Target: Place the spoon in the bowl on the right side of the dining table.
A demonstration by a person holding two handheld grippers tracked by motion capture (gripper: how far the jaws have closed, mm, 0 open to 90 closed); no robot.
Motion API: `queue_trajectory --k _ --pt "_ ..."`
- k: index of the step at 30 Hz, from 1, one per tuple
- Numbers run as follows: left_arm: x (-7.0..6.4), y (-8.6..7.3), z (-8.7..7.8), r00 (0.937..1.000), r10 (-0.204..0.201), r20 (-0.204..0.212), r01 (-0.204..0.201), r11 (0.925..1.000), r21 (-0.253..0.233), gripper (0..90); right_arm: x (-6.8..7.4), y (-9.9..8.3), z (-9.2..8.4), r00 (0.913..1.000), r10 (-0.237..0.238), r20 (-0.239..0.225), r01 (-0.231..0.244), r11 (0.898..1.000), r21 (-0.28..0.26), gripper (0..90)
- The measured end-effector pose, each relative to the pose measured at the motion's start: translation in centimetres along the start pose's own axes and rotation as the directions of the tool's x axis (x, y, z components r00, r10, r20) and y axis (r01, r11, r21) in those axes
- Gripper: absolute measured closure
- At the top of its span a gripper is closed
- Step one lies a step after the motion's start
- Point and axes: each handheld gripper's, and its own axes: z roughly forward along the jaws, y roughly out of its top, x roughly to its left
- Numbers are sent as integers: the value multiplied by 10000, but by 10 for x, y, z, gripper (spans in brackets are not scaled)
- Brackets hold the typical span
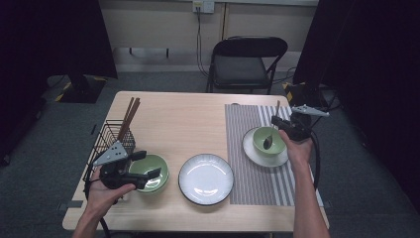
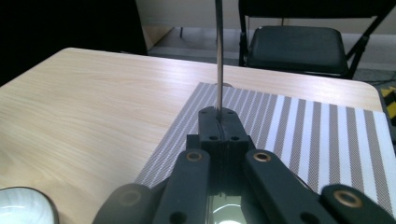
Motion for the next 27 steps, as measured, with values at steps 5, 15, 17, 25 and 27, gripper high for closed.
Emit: queue_trajectory --k 5,15,17,25,27 --pt "1 0 -1 10000 -12 -93 12 10000 -40 163 -2 -4 5 9999 77 75 -78 9999 152 900" --pt "2 -2 1 9998 -108 -142 108 9999 4 161 -5 -21 14 9993 291 233 -300 9989 366 900" --pt "3 -2 1 9999 -141 -97 141 9999 4 161 -3 -21 15 9996 235 177 -242 9990 386 900" --pt "5 -2 -2 9997 -205 -165 205 9998 9 162 1 -22 15 9998 157 155 -164 9988 461 899" --pt "5 -2 -2 9996 -246 -170 246 9997 -16 163 2 -21 15 9998 123 186 -132 9988 475 900"
